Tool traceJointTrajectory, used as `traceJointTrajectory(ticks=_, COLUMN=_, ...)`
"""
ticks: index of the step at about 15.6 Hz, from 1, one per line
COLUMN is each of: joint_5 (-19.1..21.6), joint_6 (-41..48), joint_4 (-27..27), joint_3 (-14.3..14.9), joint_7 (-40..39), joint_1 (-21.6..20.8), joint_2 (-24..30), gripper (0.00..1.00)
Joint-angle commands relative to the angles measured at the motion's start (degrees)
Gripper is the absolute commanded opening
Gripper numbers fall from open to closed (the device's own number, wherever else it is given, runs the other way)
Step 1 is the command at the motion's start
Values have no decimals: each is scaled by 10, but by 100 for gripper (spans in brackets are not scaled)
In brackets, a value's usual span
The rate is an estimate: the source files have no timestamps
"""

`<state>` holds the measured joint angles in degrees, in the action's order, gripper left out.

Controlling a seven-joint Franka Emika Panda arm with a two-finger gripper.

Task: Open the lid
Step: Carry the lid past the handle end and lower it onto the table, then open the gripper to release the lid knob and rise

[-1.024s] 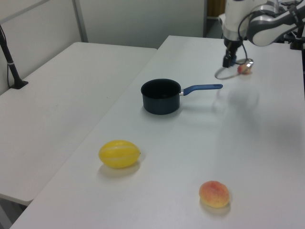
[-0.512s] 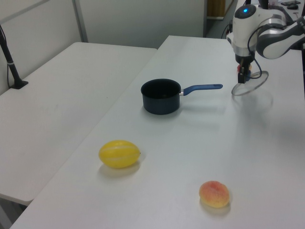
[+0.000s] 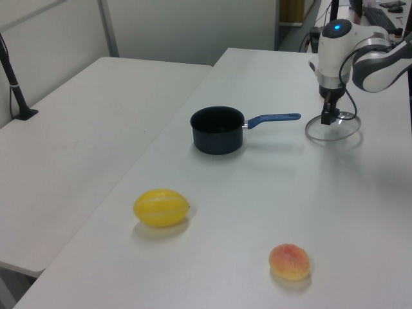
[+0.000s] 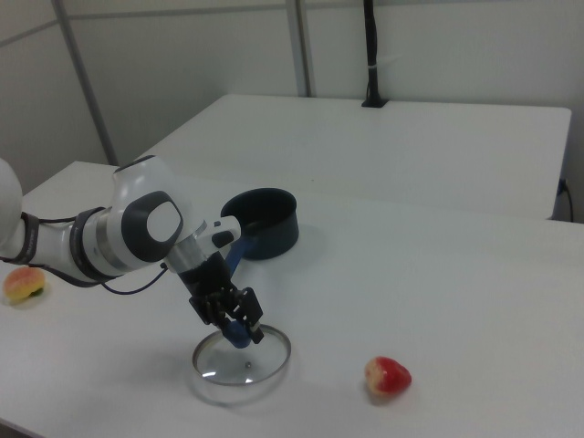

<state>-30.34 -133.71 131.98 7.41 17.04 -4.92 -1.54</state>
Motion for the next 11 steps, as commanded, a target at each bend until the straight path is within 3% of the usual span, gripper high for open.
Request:
traceJointTrajectory(ticks=1, joint_5=8, joint_6=-38, joint_4=14, joint_3=1, joint_7=47, joint_1=-7, joint_2=3, gripper=1)
traceJointTrajectory(ticks=3, joint_5=8, joint_6=-32, joint_4=14, joint_3=0, joint_7=51, joint_1=-7, joint_2=2, gripper=7)
traceJointTrajectory(ticks=5, joint_5=10, joint_6=-31, joint_4=13, joint_3=-1, joint_7=53, joint_1=-8, joint_2=-3, gripper=35)
traceJointTrajectory(ticks=7, joint_5=11, joint_6=-25, joint_4=12, joint_3=-1, joint_7=53, joint_1=-8, joint_2=-7, gripper=53)
traceJointTrajectory(ticks=11, joint_5=23, joint_6=-16, joint_4=11, joint_3=-12, joint_7=55, joint_1=-9, joint_2=-7, gripper=66)
